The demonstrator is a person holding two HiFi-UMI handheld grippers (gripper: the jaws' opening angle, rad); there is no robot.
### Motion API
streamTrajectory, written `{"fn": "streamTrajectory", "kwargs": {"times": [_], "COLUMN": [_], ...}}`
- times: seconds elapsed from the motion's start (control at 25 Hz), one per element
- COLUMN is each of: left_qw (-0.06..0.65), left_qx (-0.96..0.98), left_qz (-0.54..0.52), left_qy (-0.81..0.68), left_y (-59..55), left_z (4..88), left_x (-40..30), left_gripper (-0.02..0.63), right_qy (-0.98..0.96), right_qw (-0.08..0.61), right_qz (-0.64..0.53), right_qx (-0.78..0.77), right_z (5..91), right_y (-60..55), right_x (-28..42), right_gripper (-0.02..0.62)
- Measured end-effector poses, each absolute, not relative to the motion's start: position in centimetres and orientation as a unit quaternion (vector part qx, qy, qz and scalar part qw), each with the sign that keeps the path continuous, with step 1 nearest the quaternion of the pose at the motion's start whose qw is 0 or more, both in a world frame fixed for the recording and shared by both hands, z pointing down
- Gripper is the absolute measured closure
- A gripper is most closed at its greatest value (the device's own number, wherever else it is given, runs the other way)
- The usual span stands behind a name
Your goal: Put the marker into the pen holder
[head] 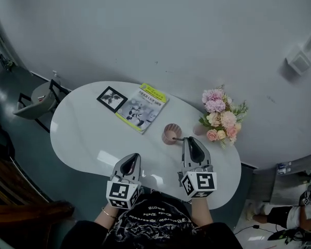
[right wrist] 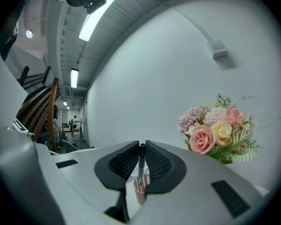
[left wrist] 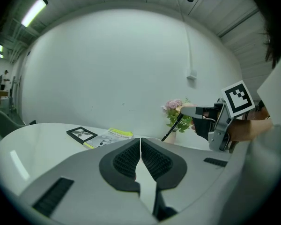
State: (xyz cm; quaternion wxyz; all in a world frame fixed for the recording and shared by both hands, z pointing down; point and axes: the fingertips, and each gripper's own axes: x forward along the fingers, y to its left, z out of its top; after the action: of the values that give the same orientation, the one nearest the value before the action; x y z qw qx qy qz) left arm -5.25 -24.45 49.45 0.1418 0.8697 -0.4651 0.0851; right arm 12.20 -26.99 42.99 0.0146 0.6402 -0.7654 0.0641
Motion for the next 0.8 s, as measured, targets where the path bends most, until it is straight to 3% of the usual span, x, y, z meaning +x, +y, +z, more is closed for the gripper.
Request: {"fn": "streamTrajectory", "kwargs": {"times": [0.8], "left_qw": [0.145], "left_qx": [0.85], "left_qz": [0.098], "left_qy": [-0.496], "left_y": [-26.0], "left_z": [50.0], "left_x": [-6.1], "left_gripper": [0.58], "right_qy": [-0.775], "right_qw": [0.042], "right_qz": [0.073], "right_qx": [0.626], "right_z": [45.3], "right_y": [-31.4], "right_x": [13.1], "right_gripper": [0.53]}}
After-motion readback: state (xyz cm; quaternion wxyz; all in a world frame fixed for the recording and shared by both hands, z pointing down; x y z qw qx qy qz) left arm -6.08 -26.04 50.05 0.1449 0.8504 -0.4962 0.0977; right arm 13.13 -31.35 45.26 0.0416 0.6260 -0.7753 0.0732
